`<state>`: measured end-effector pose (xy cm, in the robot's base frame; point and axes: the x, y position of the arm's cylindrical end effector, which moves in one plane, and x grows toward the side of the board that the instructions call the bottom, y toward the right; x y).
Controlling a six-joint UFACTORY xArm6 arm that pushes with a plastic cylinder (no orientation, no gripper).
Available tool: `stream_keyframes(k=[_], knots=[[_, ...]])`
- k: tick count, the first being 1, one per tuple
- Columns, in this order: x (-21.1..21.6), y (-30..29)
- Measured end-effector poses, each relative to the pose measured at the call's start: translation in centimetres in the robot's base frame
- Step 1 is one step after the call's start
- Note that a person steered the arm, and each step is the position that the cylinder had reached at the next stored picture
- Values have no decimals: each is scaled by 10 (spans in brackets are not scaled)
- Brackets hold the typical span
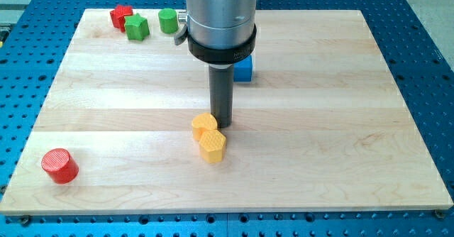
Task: Push the hexagon into the heart
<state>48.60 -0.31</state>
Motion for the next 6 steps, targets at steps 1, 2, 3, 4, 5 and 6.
stream_keyframes(k=[1, 2, 3, 4, 5, 6], knots=[[-18, -18], [-11, -26], [40, 0], [36, 50], [82, 75], [110, 25]])
